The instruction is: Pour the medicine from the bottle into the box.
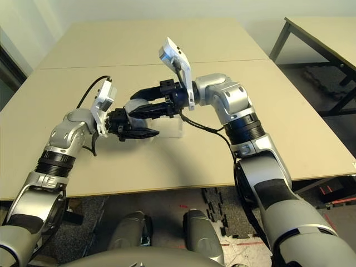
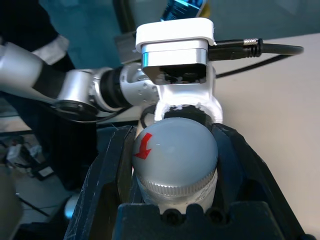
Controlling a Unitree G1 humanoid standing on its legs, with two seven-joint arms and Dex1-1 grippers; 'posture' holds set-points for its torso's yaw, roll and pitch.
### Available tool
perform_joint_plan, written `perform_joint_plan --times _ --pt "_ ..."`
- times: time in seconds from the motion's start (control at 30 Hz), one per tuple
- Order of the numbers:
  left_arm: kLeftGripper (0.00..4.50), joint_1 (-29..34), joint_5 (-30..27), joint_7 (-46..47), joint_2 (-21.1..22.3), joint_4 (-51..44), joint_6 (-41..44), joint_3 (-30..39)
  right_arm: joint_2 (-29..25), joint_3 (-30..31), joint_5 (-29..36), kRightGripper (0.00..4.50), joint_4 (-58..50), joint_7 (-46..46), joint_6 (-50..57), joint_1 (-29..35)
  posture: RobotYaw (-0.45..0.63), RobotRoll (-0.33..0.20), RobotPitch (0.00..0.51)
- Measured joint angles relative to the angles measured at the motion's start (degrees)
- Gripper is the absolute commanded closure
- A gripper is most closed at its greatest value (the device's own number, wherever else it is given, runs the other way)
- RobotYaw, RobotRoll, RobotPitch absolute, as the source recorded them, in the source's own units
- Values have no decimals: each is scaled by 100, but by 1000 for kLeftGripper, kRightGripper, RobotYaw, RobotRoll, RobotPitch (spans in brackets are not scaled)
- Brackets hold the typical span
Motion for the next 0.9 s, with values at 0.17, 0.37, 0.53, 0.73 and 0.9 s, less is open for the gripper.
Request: perform_joint_plan --times 0.17,0.37,0.53,0.73,0.9 --pt "1892 26 -37 -18 41 -145 61 0 1 -16 125 1926 -1 45 73 -7 -41 0 28" --pt "1892 48 -66 -19 59 -162 85 0 6 -13 161 986 0 79 91 -10 -40 0 26" --pt "1892 58 -66 11 125 -148 121 17 30 12 216 0 -1 254 107 -9 -38 0 26" --pt "1892 84 -89 10 125 -181 132 19 66 11 196 0 12 249 -8 -7 -34 0 29" --pt "1892 131 -143 59 128 -211 207 46 155 25 94 0 109 249 -271 -4 -28 0 28"
